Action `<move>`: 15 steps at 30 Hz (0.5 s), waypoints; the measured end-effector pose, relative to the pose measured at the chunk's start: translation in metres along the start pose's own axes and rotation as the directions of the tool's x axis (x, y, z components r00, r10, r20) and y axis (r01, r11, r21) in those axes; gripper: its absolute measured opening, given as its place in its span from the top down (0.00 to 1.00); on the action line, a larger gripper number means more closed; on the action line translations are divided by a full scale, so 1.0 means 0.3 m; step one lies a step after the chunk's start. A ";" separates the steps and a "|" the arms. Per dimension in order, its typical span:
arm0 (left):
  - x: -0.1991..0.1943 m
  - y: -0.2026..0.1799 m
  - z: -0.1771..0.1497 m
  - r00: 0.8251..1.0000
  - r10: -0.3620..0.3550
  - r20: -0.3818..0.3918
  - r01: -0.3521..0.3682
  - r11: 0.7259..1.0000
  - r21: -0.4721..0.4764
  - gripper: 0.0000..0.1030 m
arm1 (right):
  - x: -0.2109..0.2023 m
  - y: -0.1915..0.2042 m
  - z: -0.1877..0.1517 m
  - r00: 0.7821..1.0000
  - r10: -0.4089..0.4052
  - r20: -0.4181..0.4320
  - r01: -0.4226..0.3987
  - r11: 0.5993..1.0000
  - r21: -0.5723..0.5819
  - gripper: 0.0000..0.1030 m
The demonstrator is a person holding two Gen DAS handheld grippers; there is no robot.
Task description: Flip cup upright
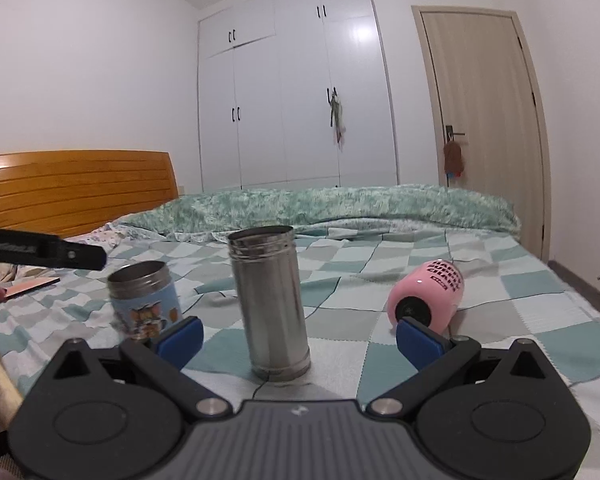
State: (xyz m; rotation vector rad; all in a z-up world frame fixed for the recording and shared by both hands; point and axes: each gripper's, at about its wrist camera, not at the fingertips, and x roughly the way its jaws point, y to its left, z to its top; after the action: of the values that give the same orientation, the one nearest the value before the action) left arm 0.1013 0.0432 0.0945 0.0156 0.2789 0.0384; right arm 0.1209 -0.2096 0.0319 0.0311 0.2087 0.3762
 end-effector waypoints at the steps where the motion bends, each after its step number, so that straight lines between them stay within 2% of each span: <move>1: -0.039 -0.011 -0.017 1.000 -0.006 0.012 0.006 1.000 0.001 0.00 | -0.031 0.008 -0.004 1.000 -0.005 0.001 0.005 1.000 -0.012 0.00; 5: -0.157 -0.039 -0.074 0.999 -0.029 0.039 0.030 0.999 -0.016 0.00 | -0.136 0.028 -0.021 0.999 -0.027 0.019 0.028 0.998 -0.050 0.00; 9: -0.248 -0.069 -0.136 0.997 -0.021 0.079 0.021 1.000 -0.005 0.00 | -0.221 0.036 -0.050 0.998 -0.056 0.035 0.058 0.995 -0.077 0.00; 15: -0.303 -0.112 -0.248 0.993 -0.005 0.117 0.007 1.000 -0.017 0.00 | -0.311 0.047 -0.116 0.993 -0.098 0.067 0.103 0.991 -0.082 0.00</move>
State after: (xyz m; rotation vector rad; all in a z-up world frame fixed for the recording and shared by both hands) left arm -0.0055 0.0067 0.0473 -0.0003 0.1616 0.0334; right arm 0.0238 -0.2311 0.0171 -0.0520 0.1314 0.2828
